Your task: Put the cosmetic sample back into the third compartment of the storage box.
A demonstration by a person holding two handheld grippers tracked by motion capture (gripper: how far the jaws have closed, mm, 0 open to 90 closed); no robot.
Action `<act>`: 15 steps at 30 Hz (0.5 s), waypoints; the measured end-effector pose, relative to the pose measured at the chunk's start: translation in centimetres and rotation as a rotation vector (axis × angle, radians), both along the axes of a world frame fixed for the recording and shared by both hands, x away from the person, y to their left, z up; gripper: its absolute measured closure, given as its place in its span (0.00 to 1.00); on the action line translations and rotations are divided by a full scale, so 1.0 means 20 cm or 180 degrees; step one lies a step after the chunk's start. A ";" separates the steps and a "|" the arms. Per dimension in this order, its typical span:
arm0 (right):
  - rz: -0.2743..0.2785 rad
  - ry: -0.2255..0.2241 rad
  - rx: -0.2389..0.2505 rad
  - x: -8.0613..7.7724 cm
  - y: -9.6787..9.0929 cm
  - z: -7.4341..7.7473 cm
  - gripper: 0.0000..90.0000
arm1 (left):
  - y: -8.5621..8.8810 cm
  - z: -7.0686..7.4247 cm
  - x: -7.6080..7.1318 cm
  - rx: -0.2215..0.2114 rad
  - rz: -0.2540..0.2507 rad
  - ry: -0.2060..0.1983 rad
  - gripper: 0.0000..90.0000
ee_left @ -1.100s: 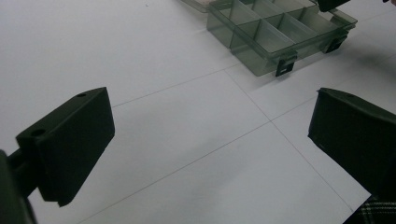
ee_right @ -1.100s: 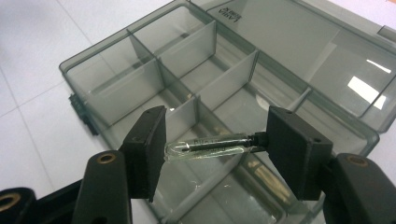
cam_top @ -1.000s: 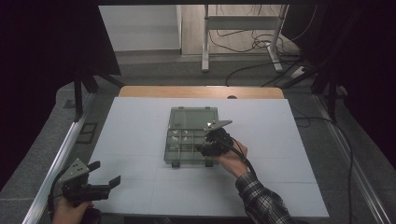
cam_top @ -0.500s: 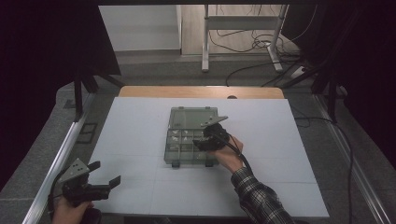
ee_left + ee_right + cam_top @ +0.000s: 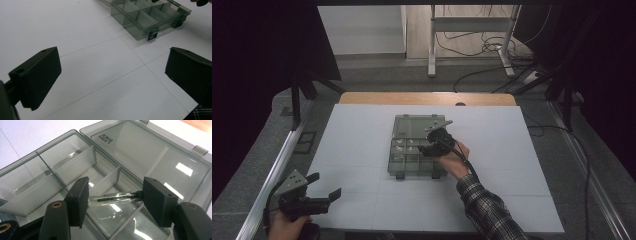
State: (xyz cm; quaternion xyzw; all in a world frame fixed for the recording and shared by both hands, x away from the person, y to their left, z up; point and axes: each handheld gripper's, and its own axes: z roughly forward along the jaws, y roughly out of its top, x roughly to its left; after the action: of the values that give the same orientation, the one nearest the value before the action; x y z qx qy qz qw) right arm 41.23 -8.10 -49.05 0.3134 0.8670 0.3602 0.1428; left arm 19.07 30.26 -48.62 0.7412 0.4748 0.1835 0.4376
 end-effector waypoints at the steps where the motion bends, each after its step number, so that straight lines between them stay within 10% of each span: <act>1: -0.0008 0.0016 -0.0004 0.00 0.00 0.00 0.44 | 0.00 0.00 0.00 0.0001 0.0000 -0.0001 0.01; 15: 0.0008 0.0022 -0.0035 0.01 0.01 -0.02 0.38 | 0.00 0.00 0.00 0.0004 -0.0011 -0.0008 0.01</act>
State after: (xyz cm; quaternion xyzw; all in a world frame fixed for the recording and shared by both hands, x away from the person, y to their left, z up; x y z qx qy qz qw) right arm 41.37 -7.82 -49.48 0.3127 0.8698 0.3545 0.1411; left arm 19.04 30.24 -48.61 0.7421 0.4728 0.1841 0.4381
